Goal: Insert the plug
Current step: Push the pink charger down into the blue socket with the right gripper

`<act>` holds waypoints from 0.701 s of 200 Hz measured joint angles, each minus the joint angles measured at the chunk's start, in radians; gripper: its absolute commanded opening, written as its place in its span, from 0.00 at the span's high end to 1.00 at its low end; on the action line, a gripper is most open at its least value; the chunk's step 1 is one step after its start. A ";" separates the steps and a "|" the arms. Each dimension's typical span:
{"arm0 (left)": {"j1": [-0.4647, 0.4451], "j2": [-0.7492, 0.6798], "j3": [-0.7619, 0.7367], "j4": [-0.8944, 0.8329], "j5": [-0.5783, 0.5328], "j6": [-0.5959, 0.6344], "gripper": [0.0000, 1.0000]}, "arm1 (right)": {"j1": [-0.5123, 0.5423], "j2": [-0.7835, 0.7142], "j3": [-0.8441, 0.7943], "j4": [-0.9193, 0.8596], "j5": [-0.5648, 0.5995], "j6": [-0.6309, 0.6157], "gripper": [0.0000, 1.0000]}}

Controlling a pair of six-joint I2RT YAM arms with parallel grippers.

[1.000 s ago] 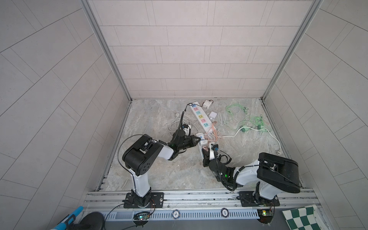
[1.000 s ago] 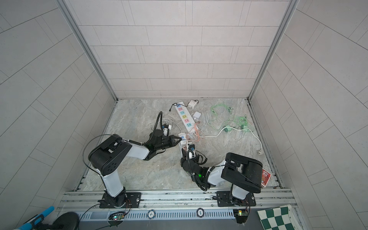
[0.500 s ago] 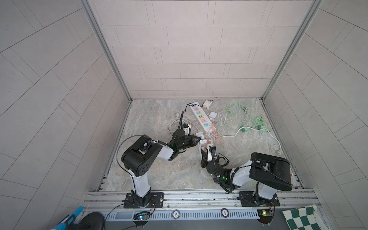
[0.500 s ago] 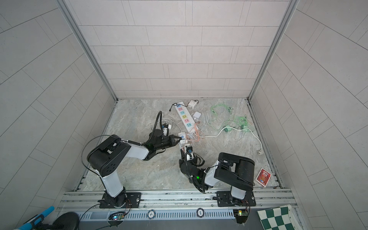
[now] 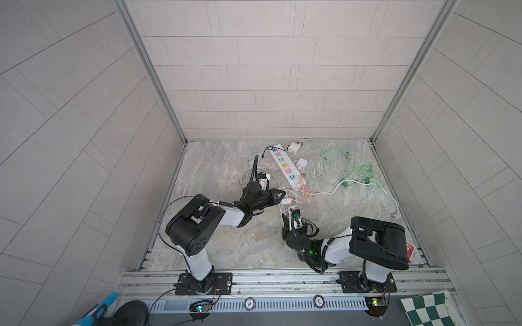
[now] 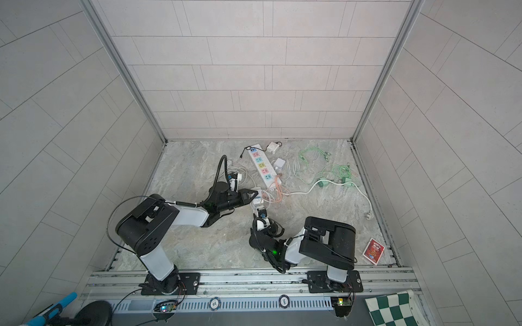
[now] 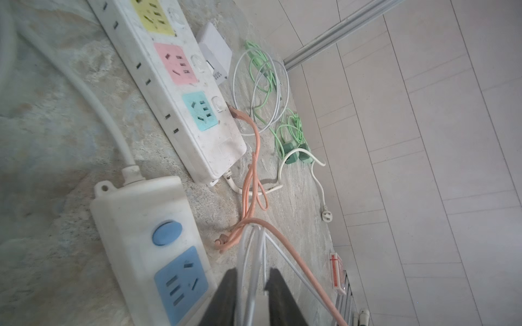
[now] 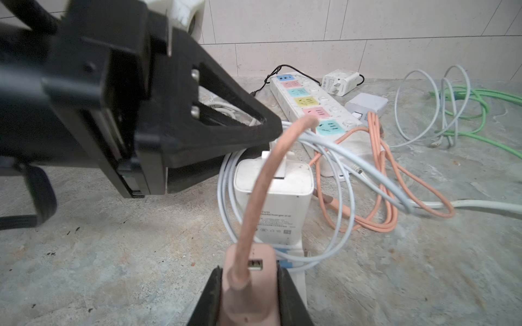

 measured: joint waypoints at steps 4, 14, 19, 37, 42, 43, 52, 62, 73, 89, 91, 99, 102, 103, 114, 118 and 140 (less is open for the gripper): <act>0.000 0.000 0.000 -0.002 0.001 0.002 0.58 | 0.000 0.000 0.001 -0.004 0.001 0.003 1.00; 0.000 0.000 -0.002 -0.006 0.000 0.003 0.52 | 0.001 -0.001 0.003 -0.012 0.002 0.011 1.00; 0.000 0.000 -0.003 -0.007 0.000 -0.001 0.50 | 0.001 -0.002 0.005 -0.017 0.003 0.014 1.00; 0.011 -0.011 -0.007 -0.033 0.001 0.008 0.42 | 0.001 -0.006 0.011 -0.037 0.001 0.021 1.00; 0.014 -0.016 -0.008 -0.043 0.002 0.013 0.41 | 0.000 -0.007 0.014 -0.043 -0.002 0.021 1.00; 0.015 -0.017 -0.009 -0.045 0.001 0.013 0.41 | 0.000 -0.007 0.014 -0.044 -0.002 0.021 1.00; 0.025 -0.029 -0.011 -0.063 0.001 0.016 0.38 | -0.001 -0.007 0.025 -0.059 -0.010 0.020 1.00; 0.046 -0.053 -0.014 -0.096 0.000 0.029 0.30 | -0.005 -0.003 0.043 -0.075 -0.026 0.014 1.00; 0.074 -0.086 -0.020 -0.134 -0.008 0.038 0.01 | -0.007 0.006 0.066 -0.089 -0.048 0.005 1.00; 0.123 -0.156 -0.039 -0.198 -0.029 0.055 0.00 | -0.014 0.027 0.108 -0.101 -0.092 -0.018 1.00; 0.130 -0.164 -0.042 -0.204 -0.034 0.055 0.00 | -0.014 0.029 0.113 -0.103 -0.098 -0.022 1.00; 0.154 -0.206 -0.060 -0.229 -0.048 0.060 0.00 | -0.020 0.042 0.136 -0.107 -0.122 -0.032 1.00; 0.162 -0.221 -0.066 -0.238 -0.051 0.062 0.00 | -0.023 0.047 0.145 -0.109 -0.131 -0.035 1.00; 0.164 -0.224 -0.068 -0.240 -0.052 0.063 0.00 | -0.023 0.048 0.147 -0.109 -0.133 -0.037 1.00; 0.197 -0.276 -0.086 -0.279 -0.071 0.065 0.00 | -0.036 0.071 0.192 -0.124 -0.174 -0.051 1.00; 0.209 -0.294 -0.092 -0.295 -0.077 0.065 0.00 | -0.043 0.082 0.213 -0.134 -0.192 -0.060 1.00; 0.265 -0.399 -0.107 -0.405 -0.129 0.070 0.00 | -0.072 0.136 0.317 -0.171 -0.294 -0.095 1.00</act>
